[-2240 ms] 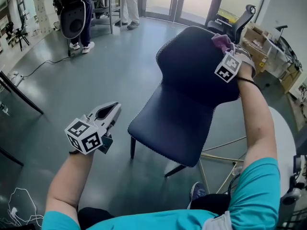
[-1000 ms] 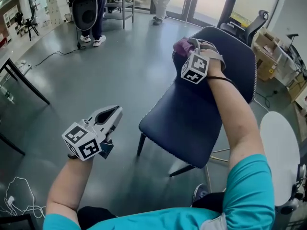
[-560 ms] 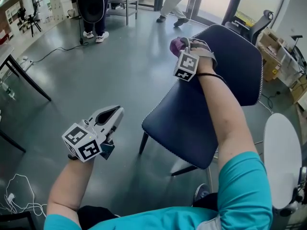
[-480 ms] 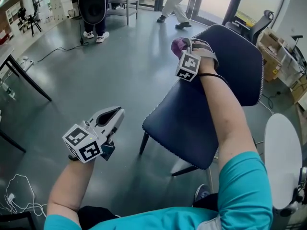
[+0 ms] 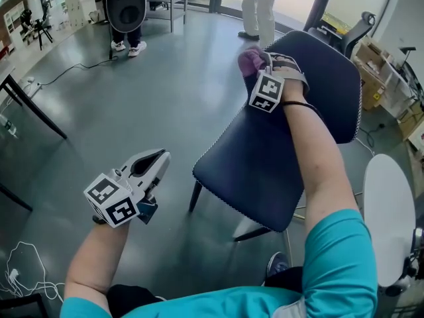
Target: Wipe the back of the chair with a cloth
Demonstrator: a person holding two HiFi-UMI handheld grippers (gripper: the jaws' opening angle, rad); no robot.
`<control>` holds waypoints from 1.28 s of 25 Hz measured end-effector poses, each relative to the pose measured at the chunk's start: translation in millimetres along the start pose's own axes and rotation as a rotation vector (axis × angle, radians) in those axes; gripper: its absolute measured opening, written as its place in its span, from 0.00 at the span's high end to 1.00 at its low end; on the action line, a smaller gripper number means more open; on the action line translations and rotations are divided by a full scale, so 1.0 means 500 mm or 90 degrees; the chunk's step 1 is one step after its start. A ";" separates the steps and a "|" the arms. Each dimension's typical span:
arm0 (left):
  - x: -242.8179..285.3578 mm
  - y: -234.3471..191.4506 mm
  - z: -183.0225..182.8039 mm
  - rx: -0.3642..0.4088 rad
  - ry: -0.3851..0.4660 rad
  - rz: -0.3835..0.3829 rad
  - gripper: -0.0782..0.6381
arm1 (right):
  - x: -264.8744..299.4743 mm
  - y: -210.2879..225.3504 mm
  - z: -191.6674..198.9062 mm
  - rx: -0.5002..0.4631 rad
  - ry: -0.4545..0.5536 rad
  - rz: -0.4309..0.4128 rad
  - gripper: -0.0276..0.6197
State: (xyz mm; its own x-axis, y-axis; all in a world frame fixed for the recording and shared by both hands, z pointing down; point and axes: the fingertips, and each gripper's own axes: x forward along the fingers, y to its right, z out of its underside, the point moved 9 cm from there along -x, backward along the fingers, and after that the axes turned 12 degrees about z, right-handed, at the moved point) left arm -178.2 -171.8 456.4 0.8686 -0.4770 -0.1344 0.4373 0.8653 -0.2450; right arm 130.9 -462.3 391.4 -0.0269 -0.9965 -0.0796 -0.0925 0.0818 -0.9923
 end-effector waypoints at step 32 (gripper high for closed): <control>0.007 0.017 0.002 -0.010 0.000 0.037 0.89 | -0.015 -0.052 0.139 -0.041 -0.114 -0.057 0.87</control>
State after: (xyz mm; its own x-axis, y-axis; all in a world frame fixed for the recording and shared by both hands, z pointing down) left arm -171.2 -166.2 455.1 0.8922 -0.4262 -0.1494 0.3825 0.8890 -0.2516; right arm 202.8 -458.2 411.3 0.1604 -0.9870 -0.0129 -0.1501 -0.0115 -0.9886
